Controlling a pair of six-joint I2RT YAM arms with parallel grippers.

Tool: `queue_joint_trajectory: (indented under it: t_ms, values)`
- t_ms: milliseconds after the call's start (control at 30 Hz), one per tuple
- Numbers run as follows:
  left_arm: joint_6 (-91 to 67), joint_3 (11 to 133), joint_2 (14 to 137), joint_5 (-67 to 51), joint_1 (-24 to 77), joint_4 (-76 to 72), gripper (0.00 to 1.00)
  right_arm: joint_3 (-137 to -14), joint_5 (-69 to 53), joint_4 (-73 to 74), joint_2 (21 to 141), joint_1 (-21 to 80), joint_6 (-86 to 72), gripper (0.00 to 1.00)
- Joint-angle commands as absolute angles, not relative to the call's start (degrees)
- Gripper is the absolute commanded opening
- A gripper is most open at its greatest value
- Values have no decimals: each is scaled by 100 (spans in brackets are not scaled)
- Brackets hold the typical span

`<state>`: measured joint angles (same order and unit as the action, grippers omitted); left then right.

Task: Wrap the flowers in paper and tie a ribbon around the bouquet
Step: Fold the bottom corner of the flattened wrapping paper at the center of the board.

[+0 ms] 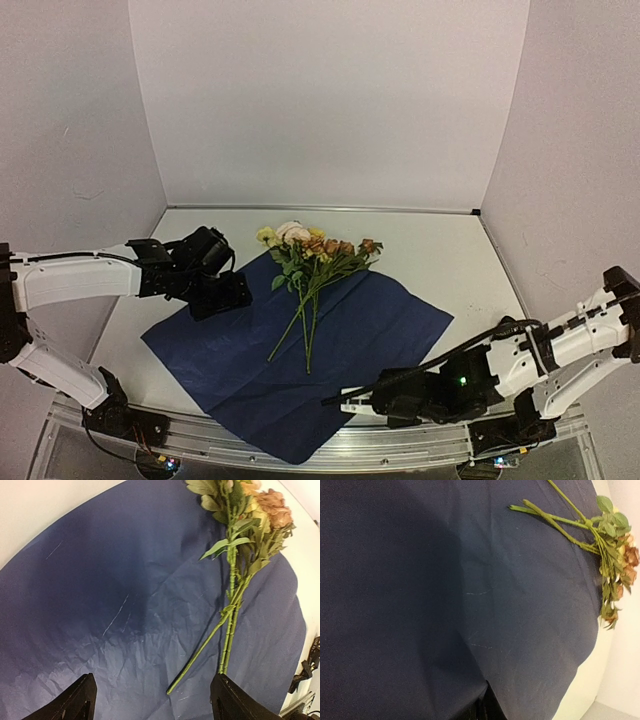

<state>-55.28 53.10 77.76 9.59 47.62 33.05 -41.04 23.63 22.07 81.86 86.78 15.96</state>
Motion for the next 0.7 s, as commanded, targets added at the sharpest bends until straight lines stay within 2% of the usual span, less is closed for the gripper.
queue_joint_trajectory:
  t_ms: [0,367,667]
  values:
    - [-5067,5807,7584,968,4737,3323,81,-5008,1412,3832,8042,8027,513,0]
    - [-4376,6473,7218,1196,4737,3361,81,-7152,-563,5939,9287,6283,-1258,0]
    - [-3838,6359,6842,573,4764,2987,74,-8410,-1116,6613,10446,5579,-2321,0]
